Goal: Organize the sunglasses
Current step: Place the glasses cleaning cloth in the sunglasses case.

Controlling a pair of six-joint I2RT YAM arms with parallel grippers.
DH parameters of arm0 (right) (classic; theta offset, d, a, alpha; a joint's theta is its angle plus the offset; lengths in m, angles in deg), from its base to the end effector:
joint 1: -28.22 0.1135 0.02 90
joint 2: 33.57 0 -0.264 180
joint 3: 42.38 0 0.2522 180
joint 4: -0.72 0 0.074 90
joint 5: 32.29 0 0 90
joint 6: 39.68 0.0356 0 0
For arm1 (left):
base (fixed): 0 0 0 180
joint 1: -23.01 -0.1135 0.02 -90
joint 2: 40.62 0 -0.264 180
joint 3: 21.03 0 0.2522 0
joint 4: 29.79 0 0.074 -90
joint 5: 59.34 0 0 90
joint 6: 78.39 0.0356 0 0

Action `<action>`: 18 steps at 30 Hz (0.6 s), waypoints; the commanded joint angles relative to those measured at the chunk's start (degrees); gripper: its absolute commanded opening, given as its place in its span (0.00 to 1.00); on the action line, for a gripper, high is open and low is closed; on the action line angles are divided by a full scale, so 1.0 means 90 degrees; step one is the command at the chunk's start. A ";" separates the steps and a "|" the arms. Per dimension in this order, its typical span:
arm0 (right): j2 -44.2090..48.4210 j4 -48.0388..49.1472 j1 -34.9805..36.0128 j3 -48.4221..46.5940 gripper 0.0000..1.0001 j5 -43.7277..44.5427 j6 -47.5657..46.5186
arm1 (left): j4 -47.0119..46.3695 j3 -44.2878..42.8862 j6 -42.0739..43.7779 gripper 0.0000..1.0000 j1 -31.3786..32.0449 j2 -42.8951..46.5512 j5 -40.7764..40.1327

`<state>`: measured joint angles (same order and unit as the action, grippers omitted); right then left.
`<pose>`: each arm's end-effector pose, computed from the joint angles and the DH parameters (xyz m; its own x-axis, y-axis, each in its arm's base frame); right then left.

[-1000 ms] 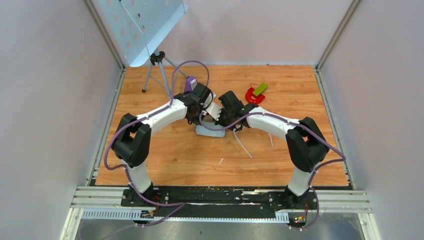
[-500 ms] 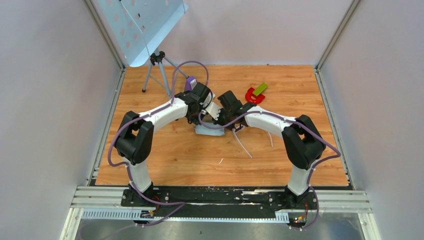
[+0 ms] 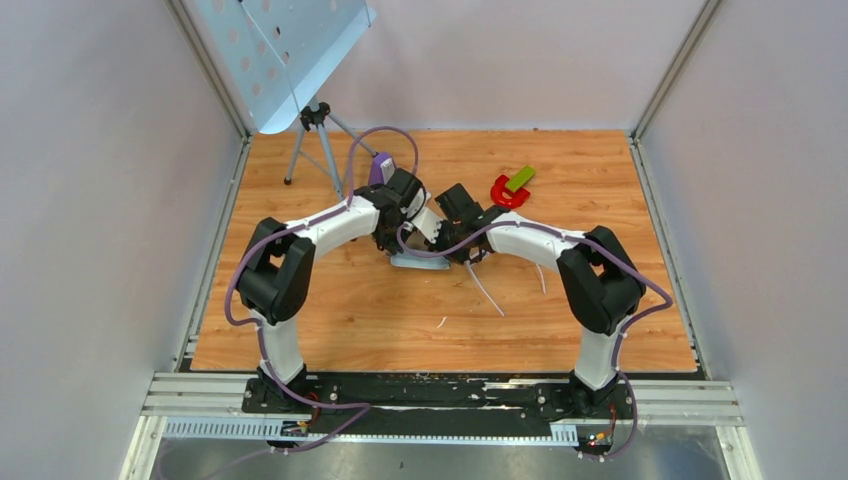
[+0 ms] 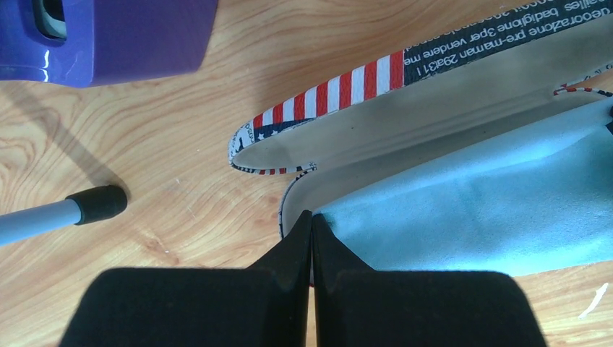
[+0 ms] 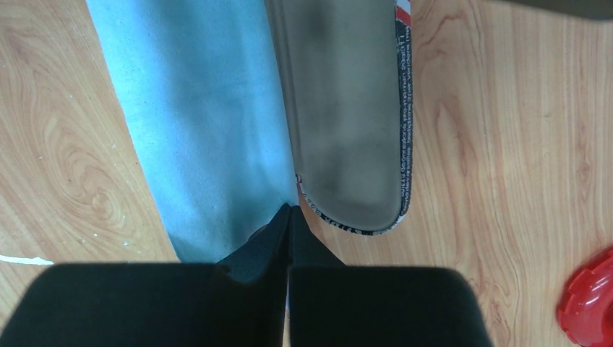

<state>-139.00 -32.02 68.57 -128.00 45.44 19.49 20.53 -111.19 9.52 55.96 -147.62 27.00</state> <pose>0.2951 0.2606 0.1961 -0.1448 -0.7801 -0.6086 -0.9379 0.3042 -0.1668 0.3210 -0.2054 0.1920 -0.7919 0.4699 -0.3900 0.4935 0.8686 0.0446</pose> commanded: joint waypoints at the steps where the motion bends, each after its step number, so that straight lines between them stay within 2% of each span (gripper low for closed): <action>1: -0.0265 -0.0244 0.0008 -0.0189 0.00 -0.0131 0.0095 | -0.0267 -0.0194 0.0010 0.00 0.0077 -0.0116 0.0236; 18: -0.0420 -0.0293 0.0012 -0.0297 0.00 -0.0095 0.0225 | -0.0356 -0.0336 0.0020 0.00 0.0043 -0.0332 0.0155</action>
<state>-140.46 -32.81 68.33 -128.63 44.83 20.54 20.27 -111.50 9.50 55.68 -149.35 27.24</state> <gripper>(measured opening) 0.005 0.004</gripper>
